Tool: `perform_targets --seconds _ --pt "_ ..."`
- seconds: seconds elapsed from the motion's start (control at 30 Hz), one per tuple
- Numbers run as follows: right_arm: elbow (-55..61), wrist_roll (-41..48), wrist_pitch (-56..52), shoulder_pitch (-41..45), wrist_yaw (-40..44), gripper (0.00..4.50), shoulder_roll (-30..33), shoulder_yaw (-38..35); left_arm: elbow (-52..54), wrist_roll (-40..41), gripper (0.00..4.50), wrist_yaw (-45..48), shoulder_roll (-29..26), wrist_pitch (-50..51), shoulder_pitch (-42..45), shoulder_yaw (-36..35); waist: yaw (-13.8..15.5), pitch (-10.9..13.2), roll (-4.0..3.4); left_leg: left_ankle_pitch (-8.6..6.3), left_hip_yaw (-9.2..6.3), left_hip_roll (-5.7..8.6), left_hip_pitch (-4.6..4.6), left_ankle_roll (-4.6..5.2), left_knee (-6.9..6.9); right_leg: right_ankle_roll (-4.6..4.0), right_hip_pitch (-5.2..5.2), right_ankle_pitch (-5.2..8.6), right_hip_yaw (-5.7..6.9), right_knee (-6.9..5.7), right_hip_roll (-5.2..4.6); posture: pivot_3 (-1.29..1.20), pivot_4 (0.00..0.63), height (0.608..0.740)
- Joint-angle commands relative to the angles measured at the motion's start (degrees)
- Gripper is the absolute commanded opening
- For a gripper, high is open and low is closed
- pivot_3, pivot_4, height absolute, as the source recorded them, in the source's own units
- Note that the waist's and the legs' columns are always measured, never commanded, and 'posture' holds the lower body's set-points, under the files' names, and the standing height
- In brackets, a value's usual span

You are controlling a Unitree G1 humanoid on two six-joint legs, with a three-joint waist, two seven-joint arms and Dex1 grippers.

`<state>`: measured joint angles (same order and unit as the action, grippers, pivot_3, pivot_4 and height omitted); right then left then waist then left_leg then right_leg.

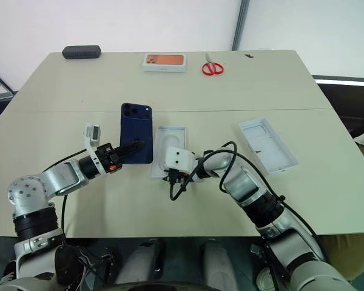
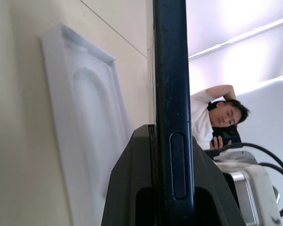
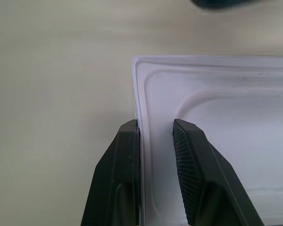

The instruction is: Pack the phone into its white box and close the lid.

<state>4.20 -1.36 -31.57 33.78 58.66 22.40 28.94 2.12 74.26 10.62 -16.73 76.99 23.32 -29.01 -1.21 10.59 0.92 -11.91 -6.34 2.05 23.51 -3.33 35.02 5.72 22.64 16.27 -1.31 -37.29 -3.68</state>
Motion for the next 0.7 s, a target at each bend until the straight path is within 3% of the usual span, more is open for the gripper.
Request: perform_targets --seconds 0.03,0.17,0.27,0.43,0.53,0.7 --pt "0.15 -0.18 -0.44 -0.42 -0.27 2.39 -0.75 1.86 1.08 3.35 0.0 -0.98 0.34 -1.64 0.97 0.26 0.12 0.0 0.0 0.0 0.0 0.01 0.0 0.0 0.0 0.0 0.0 0.0 0.0 0.0 -0.01 0.0 0.15 0.74" --pt "1.56 1.49 -2.03 0.09 0.77 4.47 0.06 0.18 1.47 3.72 0.0 -1.7 1.11 -2.5 0.13 1.74 0.31 0.0 0.0 0.0 0.0 0.04 0.01 0.0 0.0 0.0 -0.02 0.0 0.0 0.01 -0.04 0.0 0.15 0.74" --pt "5.46 5.6 -5.63 0.58 1.46 4.47 0.63 -3.99 1.84 3.28 0.0 -1.68 1.12 -3.01 -0.65 2.98 0.37 0.01 -0.01 0.0 0.0 0.05 0.01 0.0 0.01 0.0 -0.02 0.0 0.0 0.01 -0.04 0.0 0.15 0.74" --pt "11.26 11.27 -8.69 -1.14 4.83 4.47 9.18 -11.57 2.01 2.22 0.0 -1.26 1.15 -4.5 -1.39 5.29 0.62 0.03 0.01 -0.01 -0.02 0.08 0.08 0.01 0.0 0.0 0.0 0.0 0.02 0.07 -0.12 0.0 0.15 0.74" --pt "10.7 11.75 -7.01 -2.51 4.87 4.47 13.99 -14.69 0.63 1.25 0.0 -1.46 1.2 -5.16 -1.06 6.54 0.73 0.06 0.06 -0.01 -0.04 0.1 0.09 0.03 0.02 -0.01 -0.07 0.01 0.05 0.14 -0.14 0.0 0.15 0.74" --pt "7.14 11.41 -5.14 -3.29 2.69 4.47 15.48 -16.08 -2.89 -1.88 0.0 -0.31 1.44 -6.03 1.28 9.5 0.35 0.06 0.07 -0.02 0.07 0.08 0.08 0.04 0.01 -0.02 -0.01 0.01 0.01 0.14 -0.07 0.0 0.15 0.74"
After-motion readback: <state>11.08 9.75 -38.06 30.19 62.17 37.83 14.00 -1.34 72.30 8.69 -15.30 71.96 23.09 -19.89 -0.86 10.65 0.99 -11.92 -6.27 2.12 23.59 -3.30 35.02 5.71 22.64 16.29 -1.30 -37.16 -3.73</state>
